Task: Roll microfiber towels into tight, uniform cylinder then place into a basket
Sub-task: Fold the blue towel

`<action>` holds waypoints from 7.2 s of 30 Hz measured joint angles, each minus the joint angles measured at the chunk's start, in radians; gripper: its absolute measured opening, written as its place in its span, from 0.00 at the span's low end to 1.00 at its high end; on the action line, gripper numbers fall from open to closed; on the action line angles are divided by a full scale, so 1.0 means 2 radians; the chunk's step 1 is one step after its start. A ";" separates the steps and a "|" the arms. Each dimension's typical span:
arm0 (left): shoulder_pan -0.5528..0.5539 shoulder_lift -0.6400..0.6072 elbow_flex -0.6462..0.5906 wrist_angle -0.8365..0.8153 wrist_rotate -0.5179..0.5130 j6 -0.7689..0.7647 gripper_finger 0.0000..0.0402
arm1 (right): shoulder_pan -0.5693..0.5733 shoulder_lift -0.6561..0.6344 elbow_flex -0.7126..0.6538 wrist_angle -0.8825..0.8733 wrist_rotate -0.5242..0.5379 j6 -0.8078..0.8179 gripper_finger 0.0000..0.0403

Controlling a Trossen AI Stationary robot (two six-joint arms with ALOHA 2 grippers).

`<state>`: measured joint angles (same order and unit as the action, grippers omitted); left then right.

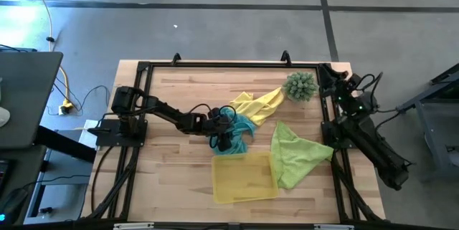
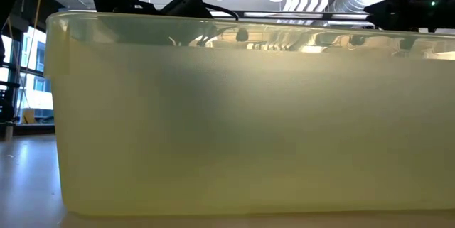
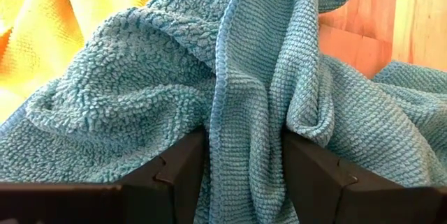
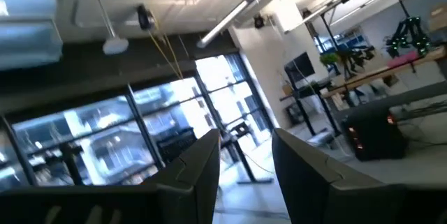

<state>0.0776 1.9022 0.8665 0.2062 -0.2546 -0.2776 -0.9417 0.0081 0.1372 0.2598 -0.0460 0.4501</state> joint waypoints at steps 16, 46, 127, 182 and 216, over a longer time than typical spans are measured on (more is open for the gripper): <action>0.000 0.000 0.000 0.000 -0.026 -0.017 0.43 | 0.002 0.184 0.120 -0.069 -0.037 -0.055 0.30; 0.000 -0.001 0.001 -0.003 -0.022 -0.017 0.43 | 0.331 0.538 0.256 -0.161 0.169 -0.024 0.30; 0.000 -0.002 0.001 -0.012 -0.009 -0.017 0.43 | 0.703 0.868 0.539 -0.880 -0.007 0.223 0.30; 0.001 -0.001 0.000 -0.010 0.002 0.010 0.43 | 0.715 0.712 0.238 -0.358 -0.203 0.475 0.30; 0.003 -0.013 0.135 -0.193 0.019 0.049 0.43 | 0.713 0.696 0.603 -0.593 0.180 0.121 0.30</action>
<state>0.0830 1.8771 1.1370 -0.1791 -0.2173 -0.1791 0.4843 1.3994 1.3433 -0.9271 0.3145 0.6925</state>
